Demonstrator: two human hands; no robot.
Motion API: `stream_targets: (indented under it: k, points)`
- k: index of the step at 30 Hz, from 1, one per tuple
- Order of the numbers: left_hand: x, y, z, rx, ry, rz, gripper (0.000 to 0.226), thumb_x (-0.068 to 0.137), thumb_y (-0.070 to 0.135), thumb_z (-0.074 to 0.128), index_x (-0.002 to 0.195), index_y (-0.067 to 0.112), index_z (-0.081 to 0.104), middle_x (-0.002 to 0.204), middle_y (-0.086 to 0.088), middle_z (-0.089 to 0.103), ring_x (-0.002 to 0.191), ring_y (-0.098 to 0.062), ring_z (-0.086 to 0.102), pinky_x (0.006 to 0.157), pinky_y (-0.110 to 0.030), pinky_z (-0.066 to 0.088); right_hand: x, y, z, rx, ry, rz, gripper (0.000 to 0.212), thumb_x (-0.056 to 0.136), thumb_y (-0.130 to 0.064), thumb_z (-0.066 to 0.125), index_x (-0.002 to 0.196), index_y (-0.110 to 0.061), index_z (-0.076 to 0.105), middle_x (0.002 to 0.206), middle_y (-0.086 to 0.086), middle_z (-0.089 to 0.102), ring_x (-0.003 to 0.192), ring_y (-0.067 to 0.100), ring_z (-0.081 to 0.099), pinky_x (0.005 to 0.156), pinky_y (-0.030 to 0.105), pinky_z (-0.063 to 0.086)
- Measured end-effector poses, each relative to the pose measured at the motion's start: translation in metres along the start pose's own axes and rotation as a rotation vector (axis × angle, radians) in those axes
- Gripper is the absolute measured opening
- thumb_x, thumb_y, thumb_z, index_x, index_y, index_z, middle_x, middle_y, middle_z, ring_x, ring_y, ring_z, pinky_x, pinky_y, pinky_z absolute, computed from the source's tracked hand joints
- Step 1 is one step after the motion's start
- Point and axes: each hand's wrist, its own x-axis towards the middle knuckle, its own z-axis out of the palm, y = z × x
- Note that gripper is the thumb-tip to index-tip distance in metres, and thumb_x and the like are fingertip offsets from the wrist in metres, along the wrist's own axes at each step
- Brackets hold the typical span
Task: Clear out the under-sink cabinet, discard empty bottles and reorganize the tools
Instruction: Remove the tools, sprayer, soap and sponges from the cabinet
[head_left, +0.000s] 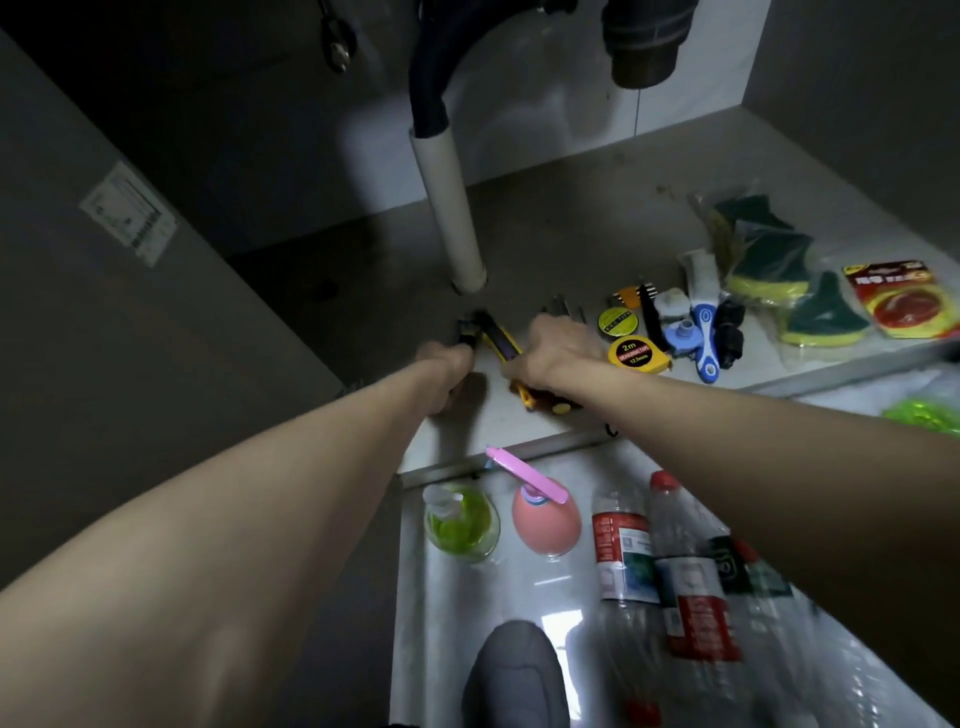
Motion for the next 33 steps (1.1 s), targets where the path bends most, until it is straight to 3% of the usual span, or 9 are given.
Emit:
stream_targets:
  k: [4,7,9,11,14,18,22,27,33]
  points:
    - [-0.02,0.014,-0.021,-0.114,-0.075,0.044,0.025,0.098,0.016,0.052,0.074,0.012,0.048,0.067,-0.004,0.042,0.055,-0.012,0.039,0.036,-0.012,0.035,-0.018,0.018,-0.03,0.281,-0.01,0.071,0.044,0.073,-0.056,0.067,0.071,-0.012,0.063,0.085,0.01,0.066,0.091,0.034,0.068,0.065,0.029,0.044]
    - [-0.043,0.022,-0.02,-0.173,0.058,0.011,0.035,0.091,0.04,0.062,0.093,0.005,0.063,0.077,-0.013,0.063,0.067,-0.024,0.061,0.06,-0.023,0.039,-0.047,0.045,-0.053,0.442,-0.099,0.046,0.045,0.081,-0.052,0.06,0.076,-0.009,0.071,0.079,0.013,0.072,0.073,0.03,0.068,0.063,0.029,0.052]
    - [-0.067,0.033,-0.018,-0.147,0.122,0.037,0.055,0.086,0.052,0.063,0.11,0.003,0.067,0.102,-0.017,0.071,0.094,-0.034,0.069,0.064,-0.029,0.043,-0.068,0.063,-0.068,0.579,-0.211,0.041,0.038,0.089,-0.042,0.056,0.072,-0.009,0.067,0.066,0.011,0.071,0.049,0.02,0.06,0.049,0.021,0.046]
    - [-0.089,0.046,-0.017,-0.141,0.138,0.071,0.058,0.084,0.053,0.065,0.114,0.004,0.066,0.108,-0.018,0.07,0.099,-0.035,0.068,0.066,-0.032,0.053,-0.092,0.083,-0.085,0.707,-0.327,0.07,0.035,0.096,-0.035,0.052,0.082,-0.005,0.064,0.068,0.013,0.068,0.04,0.015,0.053,0.044,0.02,0.039]
    - [-0.13,0.06,-0.015,-0.148,0.049,0.14,0.037,0.084,0.04,0.07,0.097,0.005,0.065,0.077,-0.015,0.066,0.063,-0.027,0.063,0.044,-0.022,0.04,-0.128,0.115,-0.104,0.818,-0.418,0.121,0.033,0.1,-0.039,0.055,0.098,-0.006,0.063,0.071,0.012,0.07,0.047,0.014,0.057,0.045,0.021,0.043]
    - [-0.192,0.065,0.003,-0.111,-0.043,0.175,0.035,0.084,0.032,0.071,0.064,0.008,0.054,0.053,-0.008,0.05,0.044,-0.019,0.043,0.048,-0.022,0.035,-0.177,0.162,-0.118,0.957,-0.458,0.216,0.023,0.101,-0.032,0.06,0.104,-0.009,0.056,0.096,0.015,0.075,0.059,0.014,0.066,0.047,0.021,0.051]
    - [-0.253,0.061,0.03,-0.163,-0.103,0.22,0.037,0.083,0.035,0.072,0.066,0.01,0.053,0.061,-0.009,0.052,0.048,-0.02,0.043,0.05,-0.021,0.032,-0.231,0.208,-0.122,0.989,-0.416,0.316,0.02,0.102,-0.029,0.059,0.096,-0.011,0.052,0.083,0.015,0.072,0.062,0.016,0.072,0.043,0.023,0.054]
    - [-0.318,0.015,0.08,-0.137,-0.163,0.276,0.037,0.084,0.046,0.068,0.071,0.015,0.053,0.066,-0.004,0.052,0.061,-0.022,0.046,0.06,-0.029,0.038,-0.305,0.26,-0.112,0.821,-0.372,0.41,0.012,0.1,-0.017,0.055,0.099,-0.006,0.051,0.08,0.014,0.064,0.088,0.036,0.075,0.047,0.026,0.055]
    - [-0.366,-0.089,0.135,0.017,-0.196,0.288,0.039,0.084,0.048,0.065,0.062,0.016,0.057,0.062,-0.002,0.058,0.07,-0.03,0.06,0.062,-0.031,0.041,-0.37,0.31,-0.068,0.607,-0.464,0.484,0.012,0.097,-0.015,0.054,0.093,-0.003,0.051,0.077,0.018,0.062,0.057,0.029,0.071,0.045,0.026,0.053]
